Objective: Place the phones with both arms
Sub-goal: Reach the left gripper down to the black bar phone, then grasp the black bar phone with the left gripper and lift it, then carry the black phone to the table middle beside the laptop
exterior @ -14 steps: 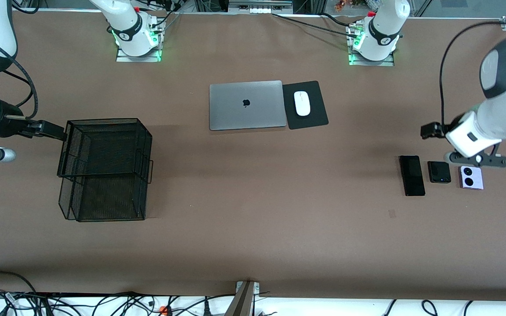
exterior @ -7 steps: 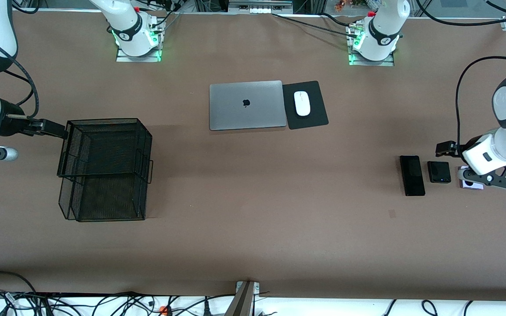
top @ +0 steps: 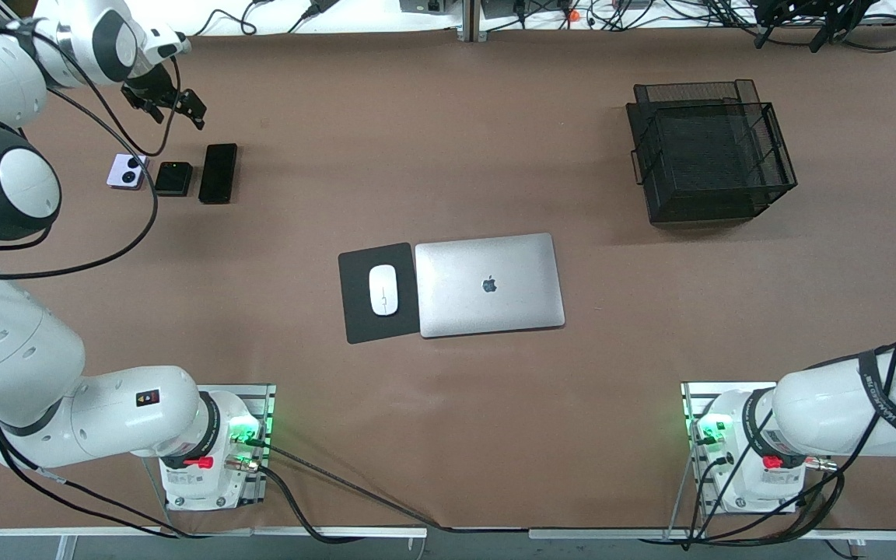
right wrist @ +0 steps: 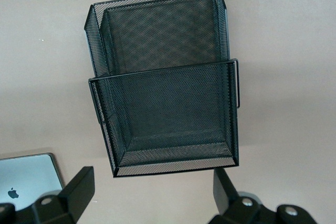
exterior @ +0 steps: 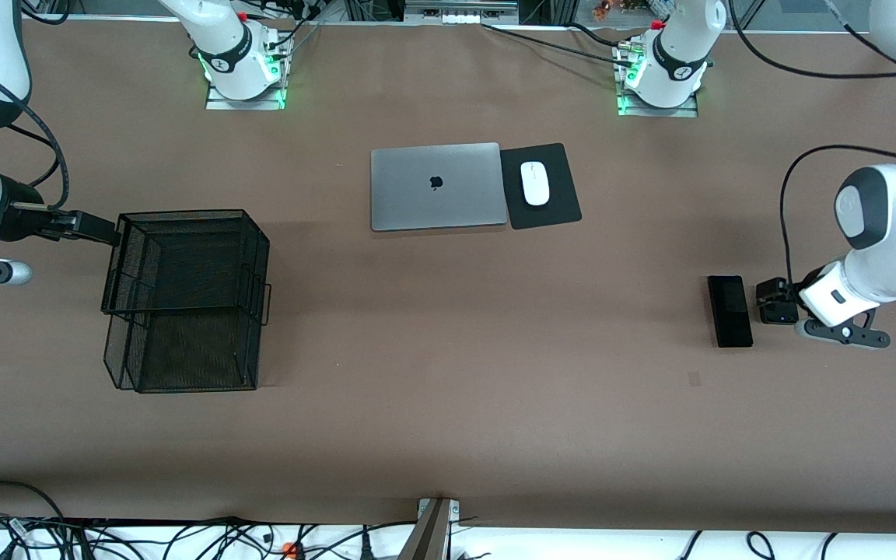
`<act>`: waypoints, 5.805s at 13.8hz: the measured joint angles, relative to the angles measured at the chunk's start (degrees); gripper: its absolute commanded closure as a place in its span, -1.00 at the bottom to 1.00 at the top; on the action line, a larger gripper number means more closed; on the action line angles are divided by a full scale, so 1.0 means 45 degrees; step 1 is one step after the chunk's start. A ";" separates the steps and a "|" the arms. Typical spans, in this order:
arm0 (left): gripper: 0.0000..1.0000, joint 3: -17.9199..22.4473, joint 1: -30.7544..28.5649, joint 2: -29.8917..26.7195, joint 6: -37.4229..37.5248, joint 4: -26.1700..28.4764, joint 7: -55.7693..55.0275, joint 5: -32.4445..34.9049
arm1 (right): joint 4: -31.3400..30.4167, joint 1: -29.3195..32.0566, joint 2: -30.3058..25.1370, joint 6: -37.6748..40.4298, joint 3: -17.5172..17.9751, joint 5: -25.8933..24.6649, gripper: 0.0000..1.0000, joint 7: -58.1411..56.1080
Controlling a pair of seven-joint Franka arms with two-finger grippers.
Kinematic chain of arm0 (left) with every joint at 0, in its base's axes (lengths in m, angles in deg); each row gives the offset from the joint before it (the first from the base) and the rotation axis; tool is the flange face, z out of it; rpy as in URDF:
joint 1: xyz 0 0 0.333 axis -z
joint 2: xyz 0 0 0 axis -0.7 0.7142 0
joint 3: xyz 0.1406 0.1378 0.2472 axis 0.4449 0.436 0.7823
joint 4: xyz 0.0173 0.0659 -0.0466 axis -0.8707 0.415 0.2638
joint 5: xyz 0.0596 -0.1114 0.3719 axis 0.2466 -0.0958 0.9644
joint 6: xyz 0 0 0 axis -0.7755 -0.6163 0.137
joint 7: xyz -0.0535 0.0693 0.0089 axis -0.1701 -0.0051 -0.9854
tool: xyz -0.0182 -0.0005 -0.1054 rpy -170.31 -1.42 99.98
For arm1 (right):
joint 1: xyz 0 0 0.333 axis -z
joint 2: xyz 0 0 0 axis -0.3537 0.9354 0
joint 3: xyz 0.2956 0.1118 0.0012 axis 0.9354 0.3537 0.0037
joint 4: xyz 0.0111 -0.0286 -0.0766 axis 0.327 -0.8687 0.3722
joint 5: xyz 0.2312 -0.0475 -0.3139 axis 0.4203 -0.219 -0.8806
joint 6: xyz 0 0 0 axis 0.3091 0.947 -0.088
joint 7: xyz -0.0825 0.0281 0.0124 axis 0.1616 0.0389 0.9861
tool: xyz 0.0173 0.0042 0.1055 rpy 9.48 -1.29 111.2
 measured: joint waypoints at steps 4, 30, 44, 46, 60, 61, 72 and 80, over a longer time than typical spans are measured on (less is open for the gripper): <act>-1.00 -0.0046 -0.0069 0.0736 -0.1943 0.0745 -0.1272 -0.0197 | 0.0000 0.0000 0.0000 0.0006 0.0000 0.0000 -1.00 0.0000; 0.10 -0.0138 0.0030 0.1665 -0.6038 0.3140 -0.2881 -0.0196 | -0.0001 0.0000 0.0000 0.0023 0.0000 0.0000 -1.00 0.0000; 0.92 -0.0224 0.1144 0.1797 -0.1636 0.0240 -0.4592 -0.0197 | -0.0001 0.0011 0.0000 0.0024 -0.0048 0.0000 -1.00 0.0000; 0.94 -0.0272 0.1994 0.1799 -0.1237 -0.0285 -0.5683 -0.0197 | -0.0001 0.0013 0.0000 0.0024 -0.0086 0.0000 -1.00 0.0000; 0.99 -0.0377 0.9065 0.4045 -0.1124 -0.4178 -1.3412 -0.0199 | 0.0007 0.0019 0.0000 0.0018 -0.0110 -0.0001 -1.00 0.0000; 0.99 -0.0374 0.9517 0.4417 -0.1126 -0.4659 -1.3759 -0.0199 | 0.0011 0.0020 -0.0001 0.0013 -0.0111 -0.0001 -1.00 0.0001; 0.96 0.0759 1.2430 0.7661 -0.1378 -0.8952 -1.4600 -0.0174 | 0.0021 0.0033 -0.0001 -0.0046 -0.0256 -0.0001 -1.00 0.0032; -0.21 0.1217 1.2773 0.8052 -0.1563 -0.9284 -1.4588 0.0135 | 0.0021 0.0032 -0.0001 -0.0048 -0.0258 -0.0001 -1.00 0.0032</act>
